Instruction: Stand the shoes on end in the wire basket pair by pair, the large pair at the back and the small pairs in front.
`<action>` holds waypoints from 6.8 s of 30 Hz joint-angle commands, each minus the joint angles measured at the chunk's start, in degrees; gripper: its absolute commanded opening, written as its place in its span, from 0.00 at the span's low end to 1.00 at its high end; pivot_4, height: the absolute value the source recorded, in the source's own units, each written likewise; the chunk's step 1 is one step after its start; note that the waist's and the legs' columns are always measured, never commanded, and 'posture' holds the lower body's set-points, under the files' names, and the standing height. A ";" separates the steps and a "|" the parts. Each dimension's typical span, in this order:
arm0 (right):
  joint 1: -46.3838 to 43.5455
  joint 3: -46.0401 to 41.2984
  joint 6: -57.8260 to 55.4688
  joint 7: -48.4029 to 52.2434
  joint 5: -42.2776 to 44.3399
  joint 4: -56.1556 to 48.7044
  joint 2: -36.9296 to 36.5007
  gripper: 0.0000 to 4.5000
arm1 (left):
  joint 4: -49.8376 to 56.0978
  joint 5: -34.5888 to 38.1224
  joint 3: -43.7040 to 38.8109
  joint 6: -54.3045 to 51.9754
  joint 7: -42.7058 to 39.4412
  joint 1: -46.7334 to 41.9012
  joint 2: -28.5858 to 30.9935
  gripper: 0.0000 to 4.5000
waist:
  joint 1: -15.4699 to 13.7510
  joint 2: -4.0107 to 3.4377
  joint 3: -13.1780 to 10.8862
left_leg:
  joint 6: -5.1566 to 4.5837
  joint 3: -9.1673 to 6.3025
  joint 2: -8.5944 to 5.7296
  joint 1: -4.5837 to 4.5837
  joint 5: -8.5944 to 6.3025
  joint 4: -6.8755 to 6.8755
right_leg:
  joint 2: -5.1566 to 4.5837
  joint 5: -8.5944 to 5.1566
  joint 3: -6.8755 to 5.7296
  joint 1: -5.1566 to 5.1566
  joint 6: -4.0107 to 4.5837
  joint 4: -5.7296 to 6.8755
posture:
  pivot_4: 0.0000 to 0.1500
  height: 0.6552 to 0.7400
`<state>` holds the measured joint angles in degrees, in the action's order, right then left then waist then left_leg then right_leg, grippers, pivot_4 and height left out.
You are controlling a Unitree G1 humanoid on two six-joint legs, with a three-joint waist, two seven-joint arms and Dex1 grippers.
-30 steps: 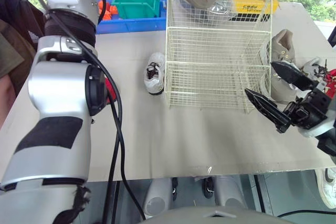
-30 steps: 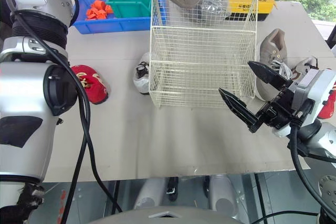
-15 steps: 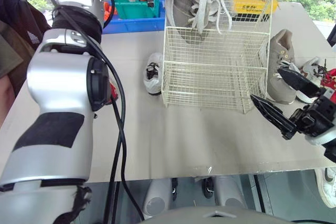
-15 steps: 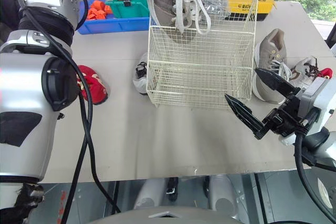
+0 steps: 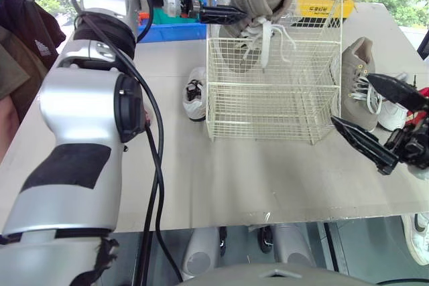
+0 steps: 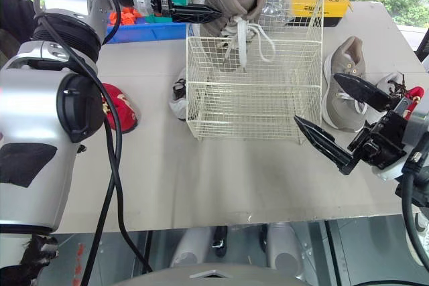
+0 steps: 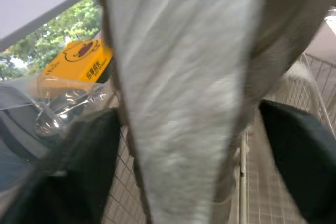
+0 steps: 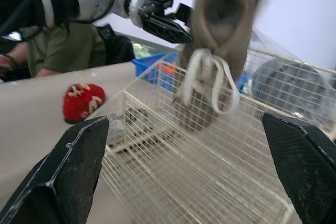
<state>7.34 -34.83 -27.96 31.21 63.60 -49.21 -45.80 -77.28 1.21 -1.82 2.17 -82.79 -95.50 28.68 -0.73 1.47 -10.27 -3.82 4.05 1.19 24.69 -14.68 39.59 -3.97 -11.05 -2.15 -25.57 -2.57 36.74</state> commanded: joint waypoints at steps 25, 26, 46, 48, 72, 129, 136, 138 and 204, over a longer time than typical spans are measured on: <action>-5.51 -0.14 3.64 5.30 2.82 6.37 3.45 1.00 | 19.26 17.07 -16.11 -27.81 -5.37 7.79 10.84 0.98 | 0.05 -0.03 0.02 | -0.18 0.04 0.13 0.07 -0.11 0.60 | -0.05 0.01 0.07 0.07 -0.02 0.28 | 1.00 1.00; -5.34 -0.08 3.71 5.28 2.48 6.43 3.66 1.00 | 25.62 19.08 -16.85 -31.08 -3.61 11.20 10.35 0.98 | 0.06 -0.03 0.02 | -0.17 0.04 0.15 0.03 -0.11 0.61 | -0.06 0.01 0.09 0.09 -0.02 0.30 | 1.00 1.00; -9.81 6.30 -2.61 -5.51 -8.39 13.42 -0.61 1.00 | 116.76 58.86 -21.83 -66.52 50.35 66.21 -4.74 0.98 | -0.04 -0.05 0.08 | -0.14 0.22 0.08 -1.01 -0.12 0.69 | -0.11 -0.10 0.44 0.89 0.19 0.54 | 1.00 1.00; -9.46 5.06 -2.76 -4.87 -10.17 14.37 -1.80 1.00 | 119.07 55.18 -16.90 -62.67 49.06 68.86 -2.48 0.98 | -0.12 -0.06 0.09 | -0.16 0.23 0.08 -1.03 -0.13 0.69 | -0.10 -0.10 0.45 0.90 0.19 0.55 | 1.00 1.00; -65.90 46.85 -17.96 14.59 -48.07 87.39 -11.40 1.00 | 124.63 64.48 -9.76 -53.61 47.70 77.71 10.07 0.98 | 1.61 -0.31 0.12 | -0.44 0.46 0.04 -0.88 -0.30 0.60 | -0.06 -0.06 0.68 0.78 0.19 0.06 | 1.00 1.00; -62.93 2.92 -14.79 -8.52 -32.58 45.75 12.74 0.01 | 119.96 65.66 -8.46 -41.31 57.76 76.65 7.97 1.00 | 1.55 -0.73 -0.12 | 0.04 0.41 0.03 -0.90 -0.02 -0.27 | -0.02 0.04 0.63 0.62 -0.08 -0.20 | 1.00 1.00; -69.81 13.17 -0.26 -12.72 -39.06 47.36 20.47 0.01 | 123.24 70.33 -14.29 -38.75 56.22 85.26 8.13 1.00 | 1.26 -0.74 -0.12 | 0.09 0.46 0.06 -0.83 0.01 -0.30 | -0.04 0.04 0.65 0.48 -0.06 -0.12 | 1.00 1.00; -70.77 16.57 5.68 -12.58 -42.05 49.63 22.06 0.01 | 124.88 69.11 -15.06 -37.52 55.57 87.78 8.58 1.00 | 1.47 -0.74 -0.12 | 0.09 0.52 0.04 -0.83 0.01 -0.30 | -0.05 0.03 0.68 0.48 -0.03 -0.16 | 1.00 1.00; -12.28 14.65 -4.33 17.41 -10.42 -0.60 -4.32 0.99 | 98.55 39.41 -4.76 -41.41 71.08 83.76 2.91 1.00 | -0.51 -0.30 0.18 | -0.06 0.06 0.10 -0.89 -0.09 -0.66 | -0.15 -0.04 0.10 0.84 0.26 -0.85 | 1.00 1.00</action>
<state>-5.56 -17.10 -32.06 50.75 51.41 -47.07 -49.79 23.00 42.77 -8.00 -39.65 -11.45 -10.08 32.24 -1.24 1.17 -10.09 -3.88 4.10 1.30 23.81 -14.77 38.93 -4.11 -11.09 -2.05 -24.73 -2.31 35.89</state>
